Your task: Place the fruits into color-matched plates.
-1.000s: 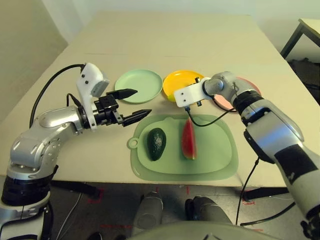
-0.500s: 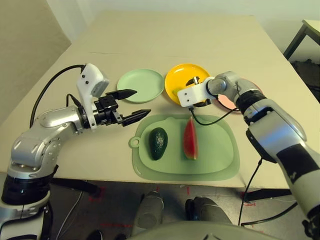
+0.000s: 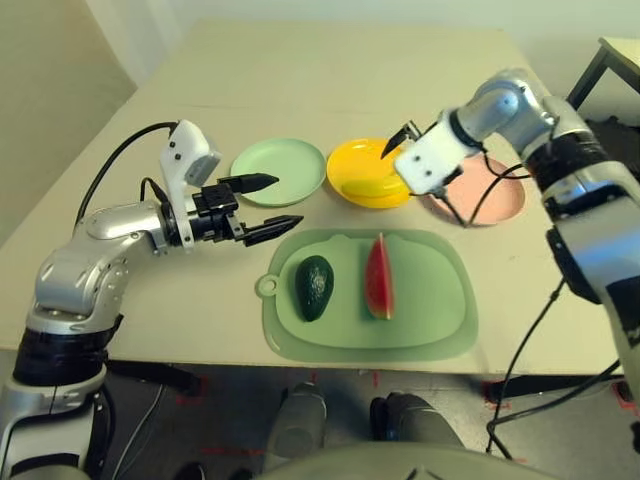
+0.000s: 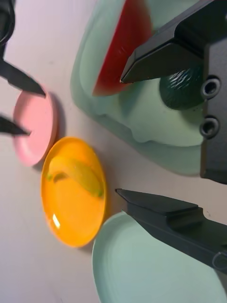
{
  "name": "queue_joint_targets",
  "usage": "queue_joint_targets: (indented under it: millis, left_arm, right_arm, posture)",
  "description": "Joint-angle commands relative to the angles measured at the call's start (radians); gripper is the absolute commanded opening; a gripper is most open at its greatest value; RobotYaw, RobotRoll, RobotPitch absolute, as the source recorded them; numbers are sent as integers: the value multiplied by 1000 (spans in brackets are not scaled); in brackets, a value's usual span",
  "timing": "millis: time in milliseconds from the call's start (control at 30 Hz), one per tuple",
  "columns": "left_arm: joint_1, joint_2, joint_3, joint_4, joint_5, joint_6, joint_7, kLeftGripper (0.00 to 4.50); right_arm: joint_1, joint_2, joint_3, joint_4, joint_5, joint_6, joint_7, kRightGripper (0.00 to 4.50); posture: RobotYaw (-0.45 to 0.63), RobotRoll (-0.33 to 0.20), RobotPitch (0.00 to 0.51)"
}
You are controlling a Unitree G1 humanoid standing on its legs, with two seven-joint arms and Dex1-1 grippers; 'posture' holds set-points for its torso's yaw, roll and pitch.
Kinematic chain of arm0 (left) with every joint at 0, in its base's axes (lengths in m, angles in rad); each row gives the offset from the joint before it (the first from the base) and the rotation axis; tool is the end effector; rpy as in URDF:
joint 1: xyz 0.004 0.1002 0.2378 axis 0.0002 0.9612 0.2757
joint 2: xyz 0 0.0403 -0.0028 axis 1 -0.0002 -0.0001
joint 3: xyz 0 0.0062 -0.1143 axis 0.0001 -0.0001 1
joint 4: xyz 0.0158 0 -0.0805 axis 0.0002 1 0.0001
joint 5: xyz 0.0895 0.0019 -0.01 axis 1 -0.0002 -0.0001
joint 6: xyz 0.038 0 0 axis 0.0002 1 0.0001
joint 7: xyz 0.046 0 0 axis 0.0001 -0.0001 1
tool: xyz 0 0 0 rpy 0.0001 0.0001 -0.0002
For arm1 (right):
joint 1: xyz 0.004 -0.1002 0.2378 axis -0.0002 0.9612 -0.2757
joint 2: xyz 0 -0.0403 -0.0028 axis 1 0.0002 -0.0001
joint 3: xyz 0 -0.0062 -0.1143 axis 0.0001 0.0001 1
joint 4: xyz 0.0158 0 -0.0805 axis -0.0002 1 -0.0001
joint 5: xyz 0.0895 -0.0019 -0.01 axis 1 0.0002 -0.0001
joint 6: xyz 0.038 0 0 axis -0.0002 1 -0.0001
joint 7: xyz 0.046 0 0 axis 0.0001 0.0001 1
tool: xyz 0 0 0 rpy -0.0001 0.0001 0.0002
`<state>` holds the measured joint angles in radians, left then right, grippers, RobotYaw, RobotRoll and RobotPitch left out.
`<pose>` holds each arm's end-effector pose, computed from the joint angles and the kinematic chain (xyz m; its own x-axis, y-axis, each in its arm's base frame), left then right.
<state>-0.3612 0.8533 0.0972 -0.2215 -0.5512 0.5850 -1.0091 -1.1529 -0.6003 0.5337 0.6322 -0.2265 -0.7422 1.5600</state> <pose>0.2355 0.2705 0.1933 0.5183 -0.8128 -0.2658 0.8551 0.4869 0.1782 0.3309 -0.1478 0.2524 0.1363 0.4570 -0.8790 -0.4097 -0.7818 -0.4700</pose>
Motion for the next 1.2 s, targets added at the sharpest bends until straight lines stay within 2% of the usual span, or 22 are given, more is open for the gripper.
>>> queue_joint_targets:
  millis: [33, 133, 300, 600, 900, 1200]
  left_arm:
    - [0, 28, -28, 31, 8, -33, -92, 4500]
    - [0, 48, -30, 44, -12, -44, -175, 4500]
    - [5, 76, -26, 58, -15, -61, -273, 4500]
    - [25, 86, -13, 26, -24, -61, -316, 4500]
    - [56, 99, 8, -22, -51, -44, -301, 4500]
    - [79, 102, 15, -32, -46, -48, -285, 4500]
  right_arm:
    - [93, -50, 47, -312, 97, 78, 54, 4461]
    - [154, -59, 53, -468, 103, 131, 54, 4461]
    - [170, -32, 77, -518, 65, 136, 38, 4461]
    - [139, 76, 122, -443, -21, 131, -24, 4461]
    - [137, 119, 194, -294, -122, 18, -91, 4461]
    - [142, 217, 238, -208, -189, 38, -146, 4461]
  posture:
    - [64, 0, 81]
    - [65, 0, 80]
    - [68, 0, 82]
    - [95, 0, 87]
    - [121, 0, 93]
    - [133, 0, 100]
